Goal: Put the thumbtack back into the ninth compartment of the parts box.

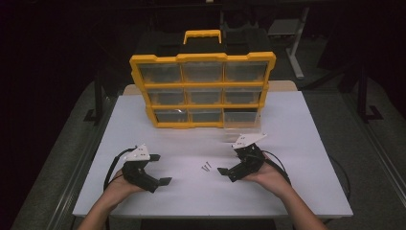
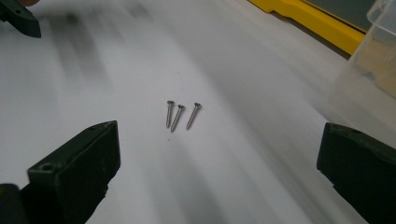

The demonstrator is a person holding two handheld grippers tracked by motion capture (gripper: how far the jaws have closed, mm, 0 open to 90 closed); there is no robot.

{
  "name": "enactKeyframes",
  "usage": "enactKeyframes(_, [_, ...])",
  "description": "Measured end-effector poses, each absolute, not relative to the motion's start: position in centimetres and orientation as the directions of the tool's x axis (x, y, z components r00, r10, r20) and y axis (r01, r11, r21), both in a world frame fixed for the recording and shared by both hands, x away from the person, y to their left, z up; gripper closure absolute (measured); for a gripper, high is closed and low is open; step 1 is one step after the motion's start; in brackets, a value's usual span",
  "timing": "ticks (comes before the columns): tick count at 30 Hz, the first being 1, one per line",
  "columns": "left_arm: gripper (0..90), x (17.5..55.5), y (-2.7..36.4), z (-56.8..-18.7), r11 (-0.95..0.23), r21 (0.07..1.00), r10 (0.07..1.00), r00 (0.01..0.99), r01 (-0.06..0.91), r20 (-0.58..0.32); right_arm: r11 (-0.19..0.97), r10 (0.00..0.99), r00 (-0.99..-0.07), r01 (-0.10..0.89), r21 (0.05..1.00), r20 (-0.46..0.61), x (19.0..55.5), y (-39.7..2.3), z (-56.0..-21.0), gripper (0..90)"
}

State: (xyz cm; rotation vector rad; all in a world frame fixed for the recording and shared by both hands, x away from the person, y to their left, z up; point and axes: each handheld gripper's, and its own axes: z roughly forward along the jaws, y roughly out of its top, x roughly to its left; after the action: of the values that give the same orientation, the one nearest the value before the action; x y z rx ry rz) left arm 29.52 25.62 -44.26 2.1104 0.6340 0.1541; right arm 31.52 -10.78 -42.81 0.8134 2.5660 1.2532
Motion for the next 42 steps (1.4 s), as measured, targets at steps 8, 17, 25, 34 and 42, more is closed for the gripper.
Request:
enactKeyframes(8, [0.0, 29.6, 25.7, -44.2, -0.459, 0.799, 0.498, 0.857, 0.388, -0.13, 0.503, 0.534, -0.842, 0.385, 0.774, 0.072, 32.1, -9.8, -42.6, 0.0])
enactKeyframes(17, [0.0, 29.6, 25.8, -44.2, -0.458, 0.798, 0.504, 0.853, 0.393, -0.131, 0.507, 0.522, -0.85, 0.378, 0.774, 0.073, 32.7, -8.7, -42.4, 0.0])
enactKeyframes(25, [0.0, 29.6, 25.8, -44.3, -0.459, 0.795, 0.507, 0.852, 0.396, -0.132, 0.516, 0.511, -0.857, 0.369, 0.773, 0.068, 33.3, -7.8, -42.3, 0.0])
enactKeyframes(34, [0.4, 29.5, 25.7, -44.4, -0.471, 0.79, 0.511, 0.851, 0.392, -0.118, 0.524, 0.505, -0.861, 0.367, 0.769, 0.067, 33.9, -7.0, -42.2, 0.0])
enactKeyframes(42, [0.4, 29.5, 25.8, -44.4, -0.467, 0.793, 0.513, 0.85, 0.391, -0.117, 0.527, 0.5, -0.863, 0.367, 0.767, 0.069, 34.4, -6.1, -42.1, 0.0])
